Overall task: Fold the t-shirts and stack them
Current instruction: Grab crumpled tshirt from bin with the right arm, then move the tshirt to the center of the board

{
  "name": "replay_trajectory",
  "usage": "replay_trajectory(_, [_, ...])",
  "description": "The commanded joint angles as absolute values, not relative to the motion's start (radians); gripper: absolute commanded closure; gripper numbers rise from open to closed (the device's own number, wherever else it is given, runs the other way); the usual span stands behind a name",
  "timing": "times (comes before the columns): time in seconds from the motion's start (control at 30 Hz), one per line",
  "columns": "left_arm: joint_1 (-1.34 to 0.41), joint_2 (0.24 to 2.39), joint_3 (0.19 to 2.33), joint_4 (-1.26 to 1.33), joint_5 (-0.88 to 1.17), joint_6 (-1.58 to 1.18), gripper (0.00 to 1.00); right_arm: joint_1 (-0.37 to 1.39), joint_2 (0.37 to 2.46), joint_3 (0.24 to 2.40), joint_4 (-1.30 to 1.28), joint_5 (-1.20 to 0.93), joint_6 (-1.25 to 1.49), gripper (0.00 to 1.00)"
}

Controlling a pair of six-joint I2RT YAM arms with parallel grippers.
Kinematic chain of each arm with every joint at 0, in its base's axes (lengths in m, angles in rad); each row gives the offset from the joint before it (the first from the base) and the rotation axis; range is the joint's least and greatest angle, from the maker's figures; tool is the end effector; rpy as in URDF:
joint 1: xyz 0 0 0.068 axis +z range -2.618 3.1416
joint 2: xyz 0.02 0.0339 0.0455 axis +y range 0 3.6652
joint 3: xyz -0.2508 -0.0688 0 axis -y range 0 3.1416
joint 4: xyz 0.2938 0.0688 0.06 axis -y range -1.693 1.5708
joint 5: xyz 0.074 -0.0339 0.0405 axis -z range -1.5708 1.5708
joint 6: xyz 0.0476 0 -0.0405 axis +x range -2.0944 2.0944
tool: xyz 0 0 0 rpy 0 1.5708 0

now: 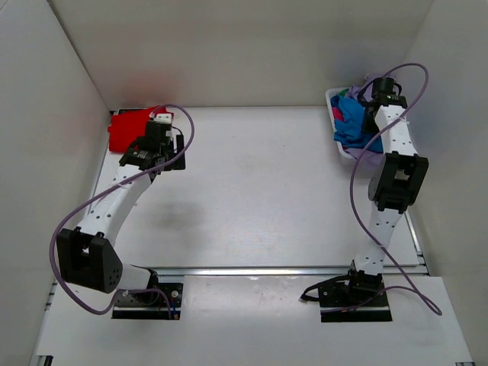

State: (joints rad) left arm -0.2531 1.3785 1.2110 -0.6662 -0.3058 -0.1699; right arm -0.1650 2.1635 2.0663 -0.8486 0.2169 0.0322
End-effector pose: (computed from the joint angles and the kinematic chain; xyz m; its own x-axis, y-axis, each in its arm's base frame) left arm 0.3444 -0.0743 0.2815 -0.7138 0.0181 -0.7002 -0.0789 0.9912 0.1061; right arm 0.5200 -0.0970 0.2550 -0.7904 0.1635 -0.5904 0.3102 0.9378 -0.1556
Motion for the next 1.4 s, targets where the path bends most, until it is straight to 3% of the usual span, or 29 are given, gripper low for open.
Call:
replay_trajectory(0.0, [-0.25,1.341,1.226,-0.676,-0.342,-0.155,0.17,-0.153,2.172,2.157,-0.937,0.227,0.061,0.88])
replay_trajectory(0.03, [-0.25,1.333,1.238,-0.684,-0.345,-0.153,0.28,-0.155,2.149,2.161,-0.931,0.218,0.067,1.0])
replay_trajectory(0.1, [-0.25,1.33,1.253,-0.69,-0.334,-0.155,0.52,-0.16,2.122,2.177,-0.925,0.219,0.08,1.0])
replay_trajectory(0.2, [-0.232,1.322,1.29,-0.727,-0.342,-0.181,0.53,-0.138,2.024,2.186,-0.884,0.213,0.048,1.0])
replay_trajectory(0.3, [-0.222,1.289,1.307,-0.741,-0.269,-0.187,0.6,-0.065,1.846,2.209,-0.793,0.177,0.029,1.0])
replay_trajectory(0.5, [-0.216,1.149,1.22,-0.71,-0.207,-0.206,0.61,0.176,1.596,2.238,-0.697,0.192,-0.052,1.0])
replay_trajectory(0.7, [-0.183,0.97,1.128,-0.684,-0.229,-0.242,0.61,0.549,1.43,2.27,-0.644,0.373,-0.111,1.0])
replay_trajectory(0.83, [-0.147,0.856,1.106,-0.663,-0.262,-0.293,0.58,0.558,1.405,2.226,-0.646,0.333,-0.062,1.0])
replay_trajectory(0.97, [-0.161,0.793,1.127,-0.661,-0.271,-0.296,0.53,0.552,1.382,2.012,-0.557,0.295,-0.003,1.0])
replay_trajectory(1.13, [-0.17,0.796,1.126,-0.681,-0.246,-0.285,0.47,0.505,1.494,1.887,-0.508,0.189,0.08,1.0])
replay_trajectory(1.33, [-0.172,0.83,1.072,-0.686,-0.168,-0.267,0.48,0.52,1.773,1.966,-0.549,0.172,0.077,0.99])
replay_trajectory(1.37, [-0.175,0.871,1.063,-0.701,-0.149,-0.265,0.5,0.505,1.89,2.062,-0.595,0.185,0.072,0.95])
